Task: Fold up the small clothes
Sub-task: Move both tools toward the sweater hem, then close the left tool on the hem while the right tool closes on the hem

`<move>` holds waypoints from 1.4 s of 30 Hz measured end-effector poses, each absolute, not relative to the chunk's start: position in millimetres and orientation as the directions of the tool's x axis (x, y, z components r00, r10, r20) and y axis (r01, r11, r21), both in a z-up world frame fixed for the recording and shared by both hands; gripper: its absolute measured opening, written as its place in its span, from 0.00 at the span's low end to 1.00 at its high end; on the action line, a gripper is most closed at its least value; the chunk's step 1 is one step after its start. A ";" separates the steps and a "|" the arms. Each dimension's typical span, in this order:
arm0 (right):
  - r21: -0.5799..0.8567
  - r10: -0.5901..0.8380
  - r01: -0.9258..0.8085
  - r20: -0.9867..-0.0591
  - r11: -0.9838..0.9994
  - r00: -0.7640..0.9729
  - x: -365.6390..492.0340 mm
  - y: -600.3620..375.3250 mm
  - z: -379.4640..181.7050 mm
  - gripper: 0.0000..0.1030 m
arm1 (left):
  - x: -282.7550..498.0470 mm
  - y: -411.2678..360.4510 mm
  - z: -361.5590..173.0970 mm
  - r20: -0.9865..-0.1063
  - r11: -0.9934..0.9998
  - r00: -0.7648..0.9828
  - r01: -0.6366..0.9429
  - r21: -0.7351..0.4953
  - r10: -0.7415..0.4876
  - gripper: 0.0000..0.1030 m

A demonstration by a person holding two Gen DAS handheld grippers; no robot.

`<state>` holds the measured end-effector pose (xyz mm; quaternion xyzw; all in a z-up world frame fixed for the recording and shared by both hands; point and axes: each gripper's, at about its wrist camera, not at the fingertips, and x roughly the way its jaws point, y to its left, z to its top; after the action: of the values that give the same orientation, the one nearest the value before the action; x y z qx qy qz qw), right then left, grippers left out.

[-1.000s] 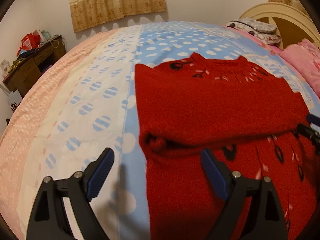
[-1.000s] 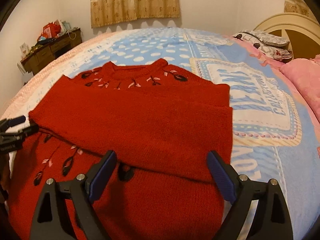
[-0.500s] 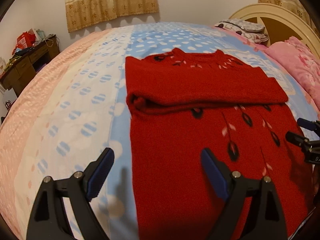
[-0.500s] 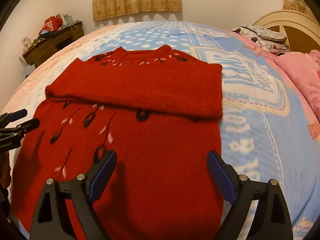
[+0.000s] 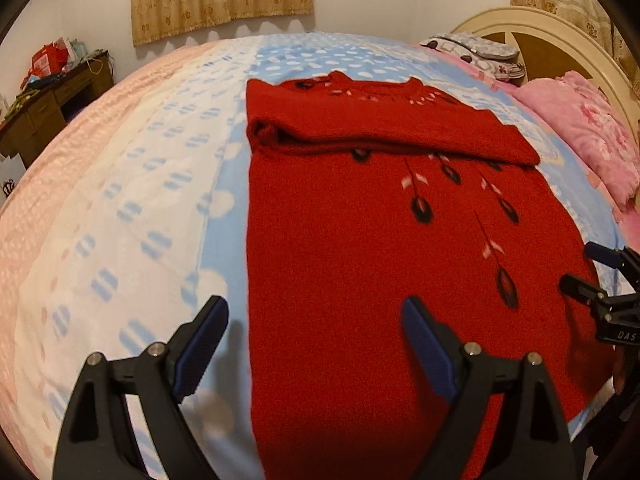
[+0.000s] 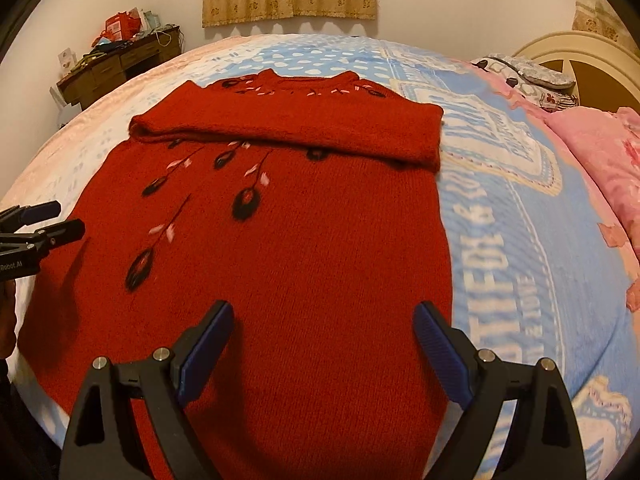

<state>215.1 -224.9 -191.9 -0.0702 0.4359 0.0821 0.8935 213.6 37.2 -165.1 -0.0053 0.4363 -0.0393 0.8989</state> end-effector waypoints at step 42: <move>-0.078 0.058 -0.196 -0.793 0.977 0.606 107.9 -238.4 -201.6 0.89 | 113.9 65.0 -181.7 -0.782 0.964 0.575 0.048 -0.261 -0.240 0.38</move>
<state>107.9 -238.4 -201.6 -0.0787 0.4381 0.0713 0.8926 113.9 65.0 -181.7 -0.1057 0.4534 -0.0818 0.8812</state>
